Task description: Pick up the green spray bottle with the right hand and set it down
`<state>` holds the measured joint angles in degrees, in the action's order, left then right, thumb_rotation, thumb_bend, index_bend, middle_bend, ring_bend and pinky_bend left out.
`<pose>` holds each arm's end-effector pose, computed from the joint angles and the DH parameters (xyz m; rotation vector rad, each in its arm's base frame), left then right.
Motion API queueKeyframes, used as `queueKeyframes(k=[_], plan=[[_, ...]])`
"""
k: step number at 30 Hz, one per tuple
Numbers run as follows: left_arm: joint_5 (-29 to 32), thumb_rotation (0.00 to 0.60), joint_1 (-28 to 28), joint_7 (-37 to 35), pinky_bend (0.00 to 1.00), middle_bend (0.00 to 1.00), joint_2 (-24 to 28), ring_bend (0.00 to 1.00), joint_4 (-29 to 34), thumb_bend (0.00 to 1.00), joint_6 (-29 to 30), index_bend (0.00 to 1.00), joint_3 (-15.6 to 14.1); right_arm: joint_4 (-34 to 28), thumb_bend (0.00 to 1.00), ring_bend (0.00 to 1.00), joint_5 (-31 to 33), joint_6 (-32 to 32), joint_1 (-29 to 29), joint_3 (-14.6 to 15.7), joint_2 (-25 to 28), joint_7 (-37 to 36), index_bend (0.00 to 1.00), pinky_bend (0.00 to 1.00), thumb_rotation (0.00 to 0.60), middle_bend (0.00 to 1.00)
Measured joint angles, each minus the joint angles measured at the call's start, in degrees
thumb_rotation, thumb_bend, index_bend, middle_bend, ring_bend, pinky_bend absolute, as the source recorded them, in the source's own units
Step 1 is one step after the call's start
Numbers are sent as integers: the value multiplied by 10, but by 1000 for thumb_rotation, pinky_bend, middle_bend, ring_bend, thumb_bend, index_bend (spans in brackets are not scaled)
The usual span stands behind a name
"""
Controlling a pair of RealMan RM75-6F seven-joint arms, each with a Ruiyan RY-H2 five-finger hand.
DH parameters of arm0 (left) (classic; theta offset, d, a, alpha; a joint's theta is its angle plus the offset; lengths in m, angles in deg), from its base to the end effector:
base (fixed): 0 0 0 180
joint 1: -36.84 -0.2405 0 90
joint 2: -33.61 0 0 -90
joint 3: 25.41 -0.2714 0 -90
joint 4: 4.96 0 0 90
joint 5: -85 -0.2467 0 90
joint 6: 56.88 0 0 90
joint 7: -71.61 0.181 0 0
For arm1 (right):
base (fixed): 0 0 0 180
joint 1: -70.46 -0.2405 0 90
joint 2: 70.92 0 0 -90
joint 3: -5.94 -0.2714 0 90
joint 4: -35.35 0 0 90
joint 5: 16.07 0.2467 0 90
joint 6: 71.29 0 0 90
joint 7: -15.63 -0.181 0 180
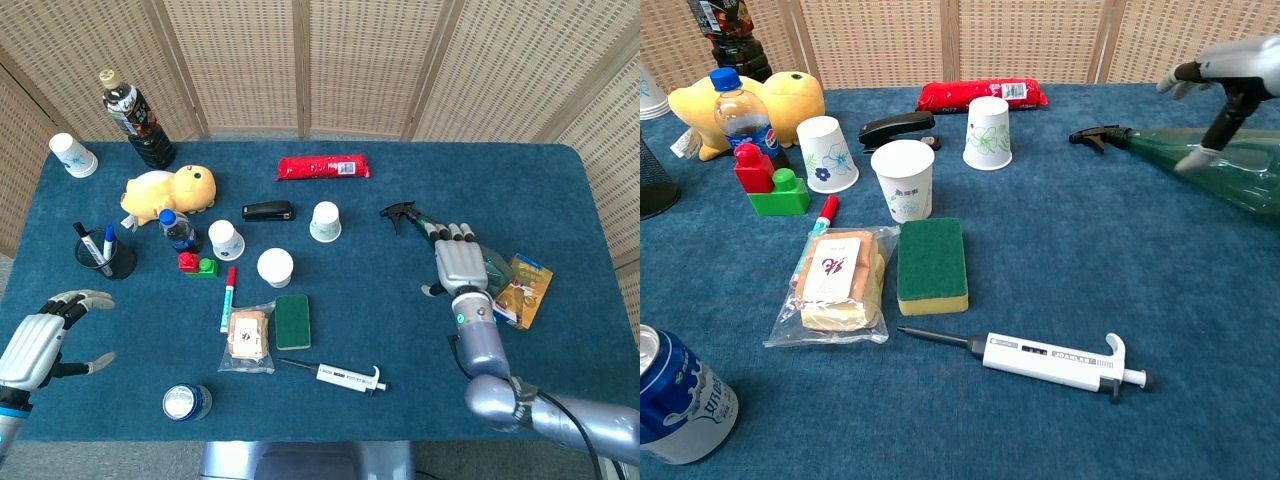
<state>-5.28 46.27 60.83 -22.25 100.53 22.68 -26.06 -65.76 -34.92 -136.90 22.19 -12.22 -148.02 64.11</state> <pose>-0.2814 0.2241 0.1261 -1.4924 -1.1628 -1.0904 -0.1634 -0.4210 0.0176 1.5247 -1.0963 0.5423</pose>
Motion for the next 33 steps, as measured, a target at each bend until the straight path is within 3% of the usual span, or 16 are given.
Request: queueKeyframes(k=[24, 33], plan=[[7, 600, 6, -10, 201, 299, 0, 244, -13, 182, -12, 315, 1, 293, 236, 0, 200, -8, -158, -27, -161, 206, 0, 0, 585, 0], [13, 600, 9, -19, 200, 299, 1, 244, -23, 183, -18, 315, 3, 391, 236, 0, 233, 13, -192, -45, -215, 266, 0, 0, 579, 0]])
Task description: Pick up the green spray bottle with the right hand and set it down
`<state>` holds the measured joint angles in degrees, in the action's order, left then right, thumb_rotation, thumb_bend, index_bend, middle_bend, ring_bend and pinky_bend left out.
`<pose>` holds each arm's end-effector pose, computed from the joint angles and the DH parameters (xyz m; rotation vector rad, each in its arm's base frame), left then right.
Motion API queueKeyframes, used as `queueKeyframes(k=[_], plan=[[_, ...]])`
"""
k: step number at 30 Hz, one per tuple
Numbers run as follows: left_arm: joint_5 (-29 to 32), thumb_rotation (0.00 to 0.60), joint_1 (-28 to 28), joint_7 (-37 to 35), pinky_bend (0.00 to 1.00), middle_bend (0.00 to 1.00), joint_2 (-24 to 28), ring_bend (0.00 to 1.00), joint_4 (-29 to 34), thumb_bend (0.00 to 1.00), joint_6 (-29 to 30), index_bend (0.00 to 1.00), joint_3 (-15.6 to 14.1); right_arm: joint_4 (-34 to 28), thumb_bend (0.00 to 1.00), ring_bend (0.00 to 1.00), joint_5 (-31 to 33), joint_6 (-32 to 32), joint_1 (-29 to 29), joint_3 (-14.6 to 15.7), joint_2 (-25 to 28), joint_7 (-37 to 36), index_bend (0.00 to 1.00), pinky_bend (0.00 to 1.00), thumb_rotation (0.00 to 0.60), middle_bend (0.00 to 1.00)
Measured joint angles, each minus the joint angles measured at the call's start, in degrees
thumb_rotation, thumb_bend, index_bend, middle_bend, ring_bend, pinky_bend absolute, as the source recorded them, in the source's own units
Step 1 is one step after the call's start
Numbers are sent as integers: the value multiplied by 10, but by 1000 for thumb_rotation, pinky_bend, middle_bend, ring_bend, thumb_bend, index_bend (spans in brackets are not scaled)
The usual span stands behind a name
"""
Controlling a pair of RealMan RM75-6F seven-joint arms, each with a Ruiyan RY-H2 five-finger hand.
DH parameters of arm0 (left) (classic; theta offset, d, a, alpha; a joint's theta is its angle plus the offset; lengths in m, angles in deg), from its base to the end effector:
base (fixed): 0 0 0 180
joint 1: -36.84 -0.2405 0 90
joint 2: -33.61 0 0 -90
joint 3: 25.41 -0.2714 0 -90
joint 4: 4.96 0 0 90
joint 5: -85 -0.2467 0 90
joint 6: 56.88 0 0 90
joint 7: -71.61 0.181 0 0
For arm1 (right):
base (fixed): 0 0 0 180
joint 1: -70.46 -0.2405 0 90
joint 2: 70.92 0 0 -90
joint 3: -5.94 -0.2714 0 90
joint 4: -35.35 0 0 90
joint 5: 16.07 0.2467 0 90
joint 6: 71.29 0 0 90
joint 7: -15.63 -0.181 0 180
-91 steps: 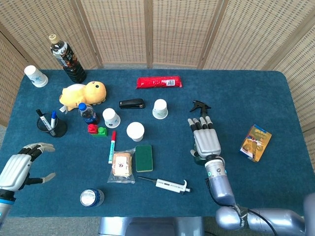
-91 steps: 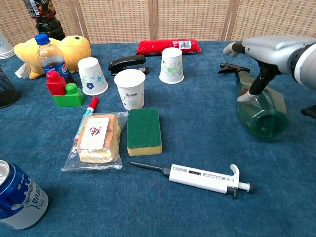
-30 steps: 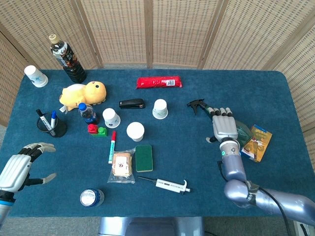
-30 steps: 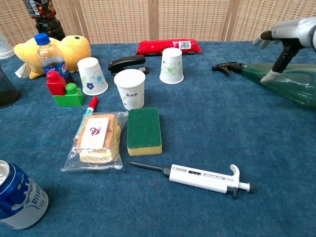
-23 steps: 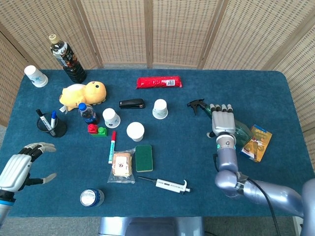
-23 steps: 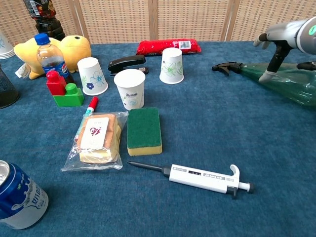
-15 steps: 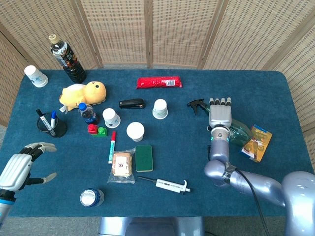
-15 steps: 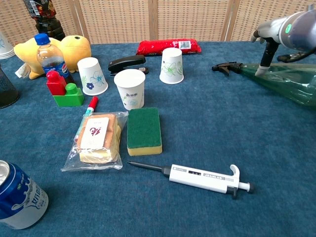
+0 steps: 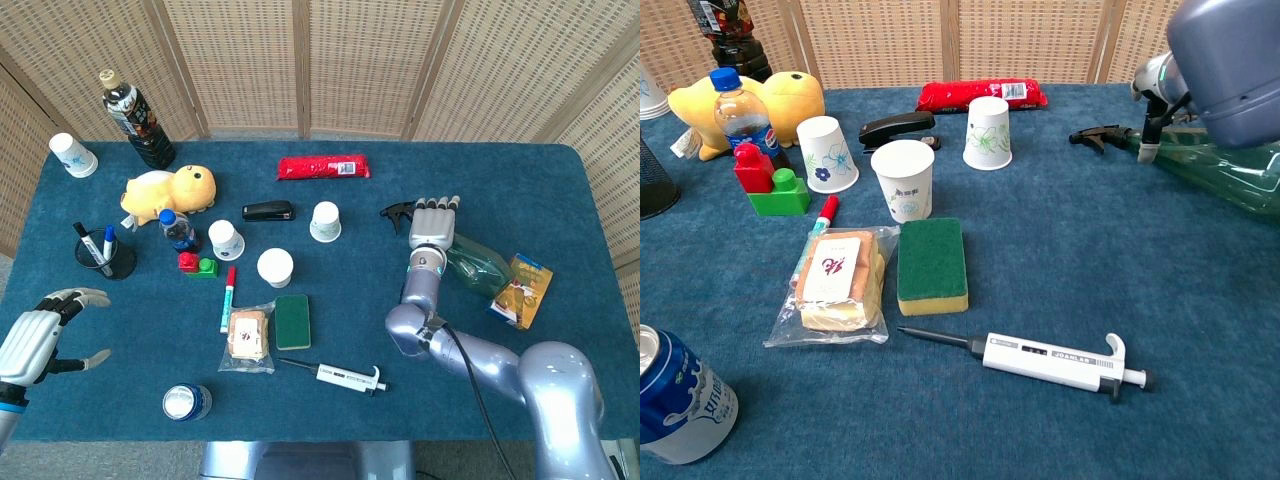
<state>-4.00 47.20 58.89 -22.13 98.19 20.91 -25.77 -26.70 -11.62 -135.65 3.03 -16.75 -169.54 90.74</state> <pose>-0.2936 0.2317 0.1276 -1.4934 -1.1752 -1.0618 -0.1395 -0.5172 -0.0417 1.4367 -0.9348 0.1521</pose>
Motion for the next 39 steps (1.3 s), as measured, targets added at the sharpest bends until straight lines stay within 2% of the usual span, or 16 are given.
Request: queueKeyframes(k=[15, 22, 25, 29, 34, 39], plan=[[17, 600, 7, -4, 198, 299, -5, 244, -12, 183, -19, 314, 2, 180, 238, 0, 22, 67, -27, -36, -74, 78, 0, 0, 579, 0], [20, 600, 8, -4, 194, 298, -4, 244, -10, 183, -23, 313, 2, 260, 271, 0, 19, 102, -35, -54, -106, 112, 0, 0, 580, 1], [21, 600, 8, -8, 193, 298, -2, 244, -9, 182, -24, 312, 1, 291, 293, 3, 14, 118, -38, -62, -119, 124, 0, 16, 579, 46], [22, 600, 7, -9, 194, 298, 1, 244, -8, 183, -24, 312, 0, 325, 328, 82, 4, 141, -40, -79, -134, 133, 44, 103, 600, 152], [19, 600, 7, -13, 194, 297, 3, 244, -6, 183, -25, 313, -1, 351, 339, 135, -4, 159, -37, -101, -148, 142, 105, 210, 600, 190], [18, 600, 7, -18, 193, 297, 5, 244, -5, 184, -25, 312, -2, 367, 341, 200, -15, 167, -36, -120, -155, 149, 212, 284, 600, 249]])
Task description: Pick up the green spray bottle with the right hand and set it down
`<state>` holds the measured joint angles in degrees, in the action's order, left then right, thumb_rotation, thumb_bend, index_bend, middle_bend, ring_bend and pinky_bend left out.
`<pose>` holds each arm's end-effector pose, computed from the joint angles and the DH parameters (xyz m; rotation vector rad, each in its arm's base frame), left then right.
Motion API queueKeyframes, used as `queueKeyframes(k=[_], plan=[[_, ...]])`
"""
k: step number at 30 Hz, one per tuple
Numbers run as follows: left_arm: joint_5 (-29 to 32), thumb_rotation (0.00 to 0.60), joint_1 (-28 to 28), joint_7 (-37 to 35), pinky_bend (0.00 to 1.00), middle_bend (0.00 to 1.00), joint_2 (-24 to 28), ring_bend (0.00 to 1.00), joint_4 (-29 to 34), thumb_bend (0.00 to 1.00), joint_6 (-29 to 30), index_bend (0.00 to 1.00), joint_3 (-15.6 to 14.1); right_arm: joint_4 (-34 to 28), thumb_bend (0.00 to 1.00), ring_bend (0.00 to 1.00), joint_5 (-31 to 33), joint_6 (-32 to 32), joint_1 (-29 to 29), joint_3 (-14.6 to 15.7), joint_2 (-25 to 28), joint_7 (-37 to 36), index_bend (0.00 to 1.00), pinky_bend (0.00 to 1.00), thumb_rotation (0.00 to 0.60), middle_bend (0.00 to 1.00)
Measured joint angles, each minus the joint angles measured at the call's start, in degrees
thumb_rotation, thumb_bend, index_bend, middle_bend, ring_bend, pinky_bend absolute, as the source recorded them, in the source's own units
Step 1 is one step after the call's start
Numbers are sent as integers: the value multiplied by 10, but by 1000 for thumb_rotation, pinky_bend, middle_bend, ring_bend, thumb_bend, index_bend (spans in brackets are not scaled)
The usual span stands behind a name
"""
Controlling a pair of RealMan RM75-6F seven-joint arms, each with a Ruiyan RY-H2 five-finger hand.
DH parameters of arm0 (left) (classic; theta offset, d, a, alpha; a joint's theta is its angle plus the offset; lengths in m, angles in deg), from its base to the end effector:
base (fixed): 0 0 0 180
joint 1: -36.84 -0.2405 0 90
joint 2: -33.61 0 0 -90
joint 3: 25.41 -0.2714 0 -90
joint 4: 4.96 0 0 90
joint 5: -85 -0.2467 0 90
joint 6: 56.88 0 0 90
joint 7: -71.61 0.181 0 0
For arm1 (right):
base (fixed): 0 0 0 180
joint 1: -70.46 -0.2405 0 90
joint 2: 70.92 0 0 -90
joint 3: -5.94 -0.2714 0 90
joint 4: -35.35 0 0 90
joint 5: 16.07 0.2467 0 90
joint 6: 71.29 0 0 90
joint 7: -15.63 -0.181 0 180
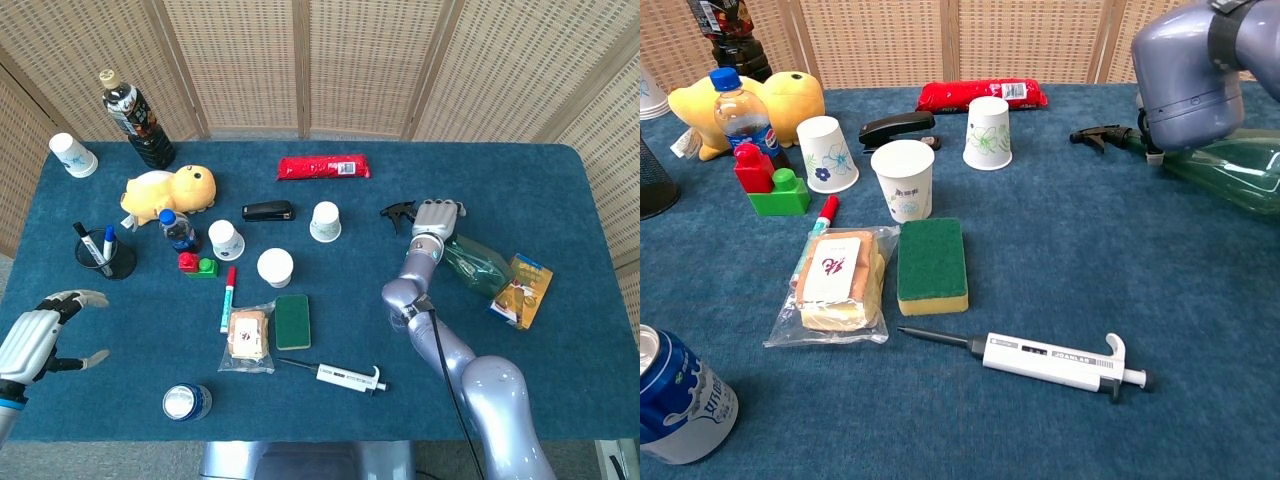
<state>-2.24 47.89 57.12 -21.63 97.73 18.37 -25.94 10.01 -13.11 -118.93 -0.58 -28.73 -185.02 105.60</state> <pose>-0.3024 0.2345 0.1258 -1.4836 -1.2284 -1.0279 -0.1771 -0.5630 -0.0611 1.4077 -0.9248 -0.0009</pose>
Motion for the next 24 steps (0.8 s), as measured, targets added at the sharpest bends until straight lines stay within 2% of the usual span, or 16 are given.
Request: queueKeyframes(k=[7, 17, 24], plan=[[-4, 600, 0, -5, 193, 298, 2, 244, 2, 183, 2, 313, 0, 8, 343, 308, -11, 7, 3, -25, -1, 2, 363, 383, 600, 360], [-9, 600, -3, -11, 192, 302, 6, 248, 4, 183, 11, 319, 0, 17, 386, 486, -15, 27, 12, -51, -3, 8, 566, 586, 600, 520], [-10, 600, -7, -17, 207, 313, 3, 263, 0, 184, 20, 324, 2, 16, 390, 534, -31, 42, 22, -63, 4, -31, 607, 638, 600, 553]])
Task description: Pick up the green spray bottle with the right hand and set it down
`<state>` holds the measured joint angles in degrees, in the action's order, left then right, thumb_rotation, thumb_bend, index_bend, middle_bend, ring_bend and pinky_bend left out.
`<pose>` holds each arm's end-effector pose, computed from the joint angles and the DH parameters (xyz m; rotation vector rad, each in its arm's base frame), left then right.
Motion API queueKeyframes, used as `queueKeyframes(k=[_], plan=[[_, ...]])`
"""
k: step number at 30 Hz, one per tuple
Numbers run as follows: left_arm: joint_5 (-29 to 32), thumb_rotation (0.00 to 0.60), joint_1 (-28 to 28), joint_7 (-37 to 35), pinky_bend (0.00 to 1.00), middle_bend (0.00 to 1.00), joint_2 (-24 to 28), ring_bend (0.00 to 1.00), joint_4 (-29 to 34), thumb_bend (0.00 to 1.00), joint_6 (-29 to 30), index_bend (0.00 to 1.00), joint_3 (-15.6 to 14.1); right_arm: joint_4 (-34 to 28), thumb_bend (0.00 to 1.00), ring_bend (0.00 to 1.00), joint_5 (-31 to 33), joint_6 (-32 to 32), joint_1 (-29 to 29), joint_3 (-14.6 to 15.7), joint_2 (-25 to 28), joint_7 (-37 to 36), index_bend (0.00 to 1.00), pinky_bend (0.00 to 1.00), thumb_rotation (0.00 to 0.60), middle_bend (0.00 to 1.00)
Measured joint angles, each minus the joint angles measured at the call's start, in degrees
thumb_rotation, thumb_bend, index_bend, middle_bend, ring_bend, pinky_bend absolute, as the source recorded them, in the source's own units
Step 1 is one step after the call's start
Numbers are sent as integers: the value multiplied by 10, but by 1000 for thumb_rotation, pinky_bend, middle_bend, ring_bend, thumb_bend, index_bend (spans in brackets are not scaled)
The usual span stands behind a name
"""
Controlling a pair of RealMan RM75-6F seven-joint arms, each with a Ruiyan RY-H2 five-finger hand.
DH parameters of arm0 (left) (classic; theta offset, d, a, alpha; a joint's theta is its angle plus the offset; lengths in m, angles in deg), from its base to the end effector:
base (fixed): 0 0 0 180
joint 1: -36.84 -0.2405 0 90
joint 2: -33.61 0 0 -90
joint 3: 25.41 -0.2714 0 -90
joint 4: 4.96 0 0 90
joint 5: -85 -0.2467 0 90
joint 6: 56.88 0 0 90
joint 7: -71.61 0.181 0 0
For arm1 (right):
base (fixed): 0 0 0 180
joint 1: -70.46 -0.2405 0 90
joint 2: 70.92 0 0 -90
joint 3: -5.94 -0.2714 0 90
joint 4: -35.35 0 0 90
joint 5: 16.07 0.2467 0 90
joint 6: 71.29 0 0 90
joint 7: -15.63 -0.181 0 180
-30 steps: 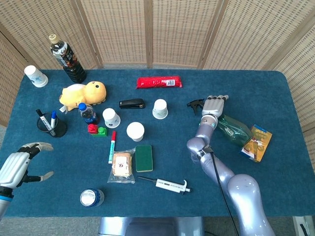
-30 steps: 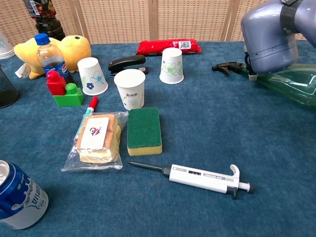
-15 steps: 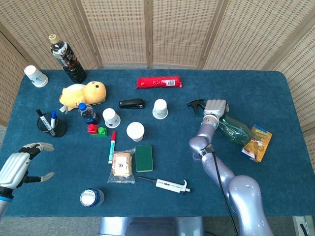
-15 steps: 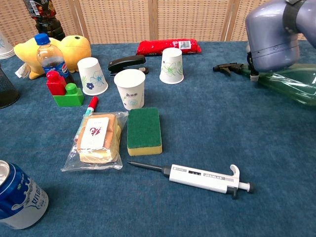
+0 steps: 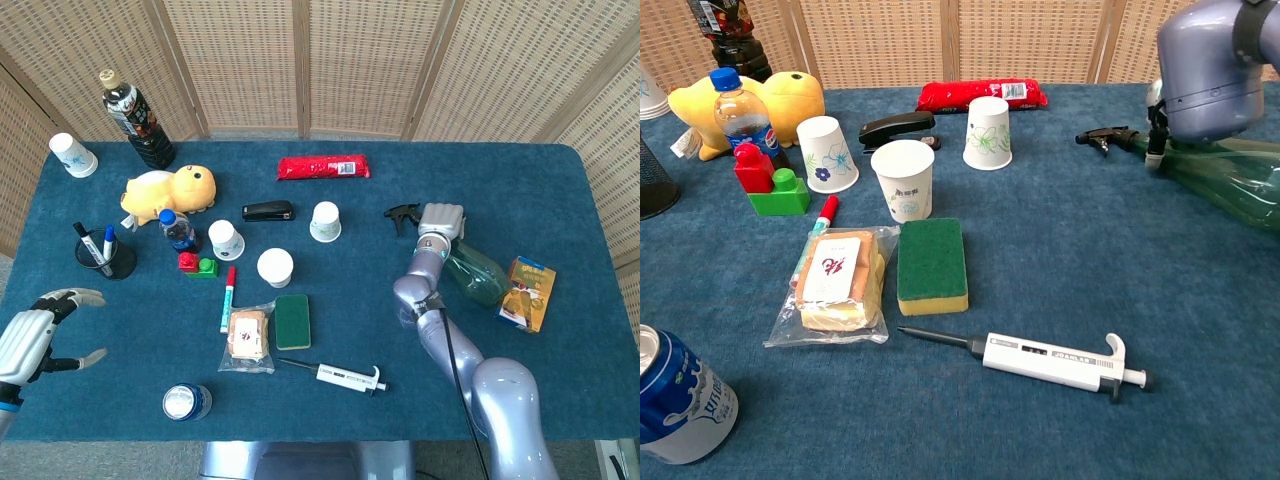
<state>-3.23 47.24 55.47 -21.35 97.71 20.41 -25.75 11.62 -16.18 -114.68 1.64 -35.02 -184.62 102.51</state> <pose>-0.2998 0.2328 0.1326 -1.4626 -1.2193 -1.0736 -0.1931 -0.5684 -0.0543 1.3677 -1.0382 0.0829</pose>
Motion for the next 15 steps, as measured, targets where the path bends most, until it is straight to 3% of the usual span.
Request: queueKeyframes(k=[8, 15], plan=[[0, 600, 0, -1, 212, 318, -6, 268, -4, 183, 3, 325, 3, -31, 387, 534, -25, 1, 13, -7, 19, -52, 604, 639, 600, 551], [-2, 600, -1, -6, 214, 321, -8, 269, -8, 183, 8, 325, 4, -136, 379, 534, -43, -11, 44, -20, 68, -140, 595, 639, 600, 549]])
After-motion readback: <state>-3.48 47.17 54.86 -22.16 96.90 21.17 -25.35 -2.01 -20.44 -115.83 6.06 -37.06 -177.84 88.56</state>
